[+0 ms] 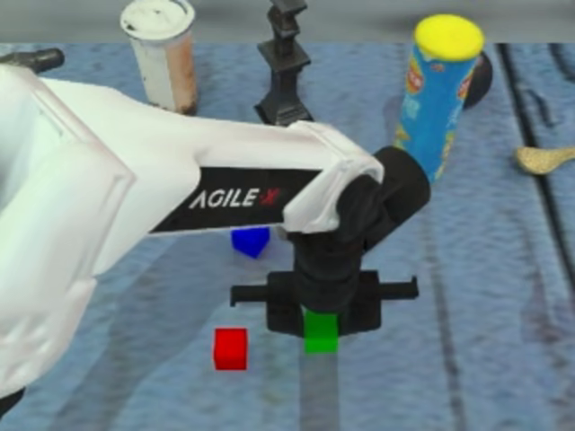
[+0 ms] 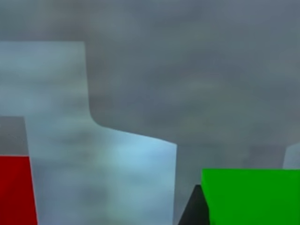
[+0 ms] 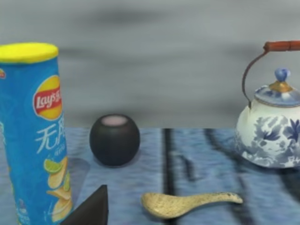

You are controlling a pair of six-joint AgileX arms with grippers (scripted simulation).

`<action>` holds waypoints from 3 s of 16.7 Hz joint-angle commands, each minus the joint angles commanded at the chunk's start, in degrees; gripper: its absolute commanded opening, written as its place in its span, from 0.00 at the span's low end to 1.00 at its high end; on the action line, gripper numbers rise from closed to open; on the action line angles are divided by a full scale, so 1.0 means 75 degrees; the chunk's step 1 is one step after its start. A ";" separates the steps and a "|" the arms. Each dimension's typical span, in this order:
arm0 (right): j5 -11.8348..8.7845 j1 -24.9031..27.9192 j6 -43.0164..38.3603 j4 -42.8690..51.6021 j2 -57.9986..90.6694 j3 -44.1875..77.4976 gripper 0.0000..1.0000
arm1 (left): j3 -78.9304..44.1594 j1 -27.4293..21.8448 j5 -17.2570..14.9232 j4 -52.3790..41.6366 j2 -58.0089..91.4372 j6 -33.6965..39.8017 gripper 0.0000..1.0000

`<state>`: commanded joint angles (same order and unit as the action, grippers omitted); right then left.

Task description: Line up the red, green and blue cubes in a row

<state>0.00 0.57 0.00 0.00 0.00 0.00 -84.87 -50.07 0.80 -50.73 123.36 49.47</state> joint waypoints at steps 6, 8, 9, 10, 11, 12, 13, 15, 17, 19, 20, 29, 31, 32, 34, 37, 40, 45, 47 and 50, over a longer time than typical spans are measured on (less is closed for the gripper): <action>0.0000 0.0000 0.0000 0.0000 0.0000 0.0000 1.00 | 0.0000 0.0000 0.0000 0.0000 0.0000 0.0000 0.30; 0.0000 0.0000 0.0000 0.0000 0.0000 0.0000 1.00 | 0.0000 0.0000 0.0000 0.0000 0.0000 0.0000 0.45; 0.0000 0.0000 0.0000 0.0000 0.0000 0.0000 1.00 | 0.0000 0.0000 0.0000 0.0000 0.0000 0.0000 0.53; 0.0000 0.0000 0.0000 0.0000 0.0000 0.0000 1.00 | 0.0000 0.0000 0.0000 0.0000 0.0000 0.0000 0.60; 0.0000 0.0000 0.0000 0.0000 0.0000 0.0000 1.00 | 0.0000 0.0000 0.0000 0.0000 0.0000 0.0000 0.68; 0.0000 0.0000 0.0000 0.0000 0.0000 0.0000 1.00 | 0.0000 0.0000 0.0000 0.0000 0.0000 0.0000 0.75; 0.0000 0.0000 0.0000 0.0000 0.0000 0.0000 1.00 | 0.0000 0.0000 0.0000 0.0000 0.0000 0.0000 0.83; 0.0000 0.0000 0.0000 0.0000 0.0000 0.0000 1.00 | 0.0000 0.0000 0.0000 0.0000 0.0000 0.0000 0.98; 0.0000 0.0000 0.0000 0.0000 0.0000 0.0000 1.00 | 0.0000 0.0000 0.0000 0.0000 0.0000 0.0000 1.00; 0.0000 0.0000 0.0000 0.0000 0.0000 0.0000 1.00 | 0.0000 0.0000 0.0000 0.0000 0.0000 0.0000 1.00; 0.0000 0.0000 0.0000 0.0000 0.0000 0.0000 1.00 | 0.0000 0.0000 0.0000 0.0000 0.0000 0.0000 1.00; 0.0000 0.0000 0.0000 0.0000 0.0000 0.0000 1.00 | -0.0595 0.0065 0.0003 -0.0923 -0.0284 0.0048 1.00; 0.0000 0.0000 0.0000 0.0000 0.0000 0.0000 1.00 | -0.0952 0.0097 0.0004 -0.1529 -0.0488 0.0053 1.00; 0.0000 0.0000 0.0000 0.0000 0.0000 0.0000 1.00 | -0.1087 0.0112 0.0005 -0.1719 -0.0580 0.0050 1.00; 0.0000 0.0000 0.0000 0.0000 0.0000 0.0000 1.00 | -0.1188 0.0129 0.0006 -0.1852 -0.0669 0.0042 1.00; 0.0000 0.0000 0.0000 0.0000 0.0000 0.0000 1.00 | -0.1170 0.0088 0.0006 -0.1831 -0.0641 0.0042 1.00; 0.0000 0.0000 0.0000 0.0000 0.0000 0.0000 1.00 | -0.1314 0.0199 0.0007 -0.1860 -0.0547 -0.0223 1.00; 0.0000 0.0000 0.0000 0.0000 0.0000 0.0000 1.00 | -0.2092 0.0942 -0.0038 -0.2108 0.0081 -0.2189 1.00; 0.0000 0.0000 0.0000 0.0000 0.0000 0.0000 1.00 | -0.2468 0.1347 -0.0072 -0.2250 0.0415 -0.3408 1.00; 0.0000 0.0000 0.0000 0.0000 0.0000 0.0000 1.00 | -0.3007 0.1966 -0.0116 -0.2426 0.0858 -0.5170 1.00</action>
<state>0.00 0.57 0.00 0.00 0.00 0.00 -107.42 -35.33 -0.07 -68.92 129.80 10.70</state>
